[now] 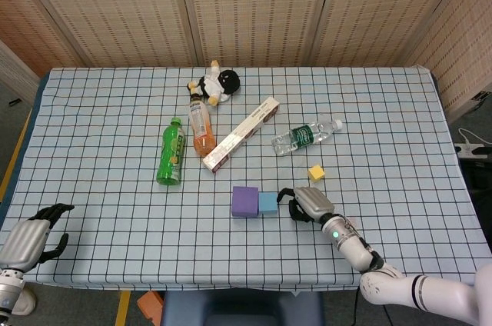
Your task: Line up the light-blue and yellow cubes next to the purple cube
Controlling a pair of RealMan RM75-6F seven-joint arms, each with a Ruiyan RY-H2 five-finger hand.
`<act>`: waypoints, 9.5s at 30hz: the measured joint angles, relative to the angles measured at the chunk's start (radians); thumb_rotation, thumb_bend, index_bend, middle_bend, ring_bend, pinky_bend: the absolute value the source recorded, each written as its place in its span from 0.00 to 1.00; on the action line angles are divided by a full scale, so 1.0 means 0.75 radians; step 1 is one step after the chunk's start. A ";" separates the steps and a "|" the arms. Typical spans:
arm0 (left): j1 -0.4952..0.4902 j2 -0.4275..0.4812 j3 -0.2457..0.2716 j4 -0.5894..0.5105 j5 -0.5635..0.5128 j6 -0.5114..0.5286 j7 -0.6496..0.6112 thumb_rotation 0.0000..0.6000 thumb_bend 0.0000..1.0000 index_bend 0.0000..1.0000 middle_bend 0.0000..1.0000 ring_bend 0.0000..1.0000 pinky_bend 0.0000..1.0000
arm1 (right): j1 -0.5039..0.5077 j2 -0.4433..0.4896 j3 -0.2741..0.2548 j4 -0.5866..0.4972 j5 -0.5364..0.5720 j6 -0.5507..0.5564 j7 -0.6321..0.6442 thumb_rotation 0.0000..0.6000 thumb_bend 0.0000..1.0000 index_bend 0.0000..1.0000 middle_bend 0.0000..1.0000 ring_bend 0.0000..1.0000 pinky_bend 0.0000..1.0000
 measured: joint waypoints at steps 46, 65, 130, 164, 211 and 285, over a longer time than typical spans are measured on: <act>0.000 0.001 0.000 -0.007 -0.007 -0.003 0.010 1.00 0.50 0.22 0.20 0.22 0.42 | -0.086 0.035 0.023 0.016 -0.203 0.432 -0.286 1.00 0.21 0.32 0.87 0.94 1.00; -0.003 0.004 0.003 -0.008 -0.006 -0.011 0.006 1.00 0.50 0.22 0.20 0.22 0.42 | -0.047 -0.129 0.082 0.339 -0.025 0.342 -0.446 1.00 0.08 0.23 0.87 0.94 1.00; -0.007 0.002 0.004 -0.014 -0.022 -0.024 0.030 1.00 0.50 0.22 0.20 0.22 0.42 | -0.011 -0.209 0.114 0.584 -0.011 0.183 -0.261 1.00 0.08 0.51 0.89 0.96 1.00; -0.008 0.005 0.007 -0.016 -0.019 -0.028 0.021 1.00 0.50 0.22 0.20 0.22 0.43 | -0.076 -0.026 -0.004 0.103 -0.146 0.158 -0.155 1.00 0.08 0.61 0.90 0.97 1.00; -0.010 0.009 0.010 -0.016 -0.012 -0.031 0.016 1.00 0.50 0.22 0.20 0.22 0.43 | -0.062 -0.207 0.040 0.274 -0.176 0.235 -0.097 1.00 0.08 0.61 0.90 0.97 1.00; -0.016 0.016 0.016 -0.024 -0.012 -0.044 0.017 1.00 0.50 0.22 0.20 0.22 0.43 | -0.021 0.039 0.010 -0.098 0.232 0.075 -0.358 1.00 0.76 0.39 0.90 0.97 1.00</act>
